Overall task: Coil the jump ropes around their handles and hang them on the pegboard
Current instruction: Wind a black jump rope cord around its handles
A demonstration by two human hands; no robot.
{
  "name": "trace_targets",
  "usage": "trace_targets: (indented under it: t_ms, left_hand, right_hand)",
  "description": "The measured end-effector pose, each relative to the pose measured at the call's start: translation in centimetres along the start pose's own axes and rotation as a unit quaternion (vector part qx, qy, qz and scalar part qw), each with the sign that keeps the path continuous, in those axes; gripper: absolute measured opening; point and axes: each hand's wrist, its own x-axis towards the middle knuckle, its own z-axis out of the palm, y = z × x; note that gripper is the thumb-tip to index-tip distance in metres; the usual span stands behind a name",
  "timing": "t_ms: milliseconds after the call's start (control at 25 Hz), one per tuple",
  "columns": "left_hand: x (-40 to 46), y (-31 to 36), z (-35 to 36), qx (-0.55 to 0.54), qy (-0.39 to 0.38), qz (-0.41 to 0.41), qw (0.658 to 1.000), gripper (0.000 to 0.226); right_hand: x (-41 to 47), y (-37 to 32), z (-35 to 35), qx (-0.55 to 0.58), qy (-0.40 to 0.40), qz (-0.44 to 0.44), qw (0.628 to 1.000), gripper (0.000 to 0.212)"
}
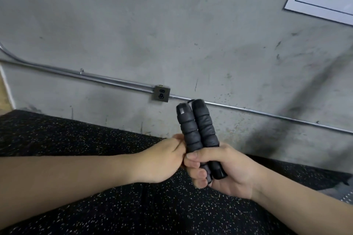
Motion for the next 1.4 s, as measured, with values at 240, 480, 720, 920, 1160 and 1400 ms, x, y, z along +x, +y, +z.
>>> trace_targets:
  t_ms: [240,480,720,920,1160,1400]
  left_hand:
    - [-0.9,0.1,-1.7,-0.029,-0.115,0.053,0.992,0.035]
    - [-2.0,-1.4,-1.4,0.123,-0.149,-0.012,0.981,0.031]
    - [-2.9,-1.8,-1.8,0.334,-0.065,0.035,0.939,0.038]
    - [-1.8,-0.8,-1.7,0.325,0.008,0.16,0.932,0.04]
    - [-1.0,-0.4,-1.4,0.328,0.048,0.242,0.912,0.041]
    - [0.0,1.2,-2.5,0.22,0.047,0.262,0.938,0.046]
  right_hand:
    - [0.1,0.1,-0.9,0.016,-0.01,-0.008,1.0,0.023]
    - [0.3,-0.2,-6.4,-0.156,0.249,-0.103,0.95,0.032]
    - [-0.8,0.0,-11.5,-0.213,0.379,-0.018,0.9,0.011]
    - [-1.6,1.0,-11.8,-0.333,0.349,0.107,0.869,0.014]
    - [-0.5,3.5,-9.5,-0.492,0.22,0.228,0.811,0.015]
    - [0.9,3.9,-4.5,-0.672,0.034,0.193,0.714,0.02]
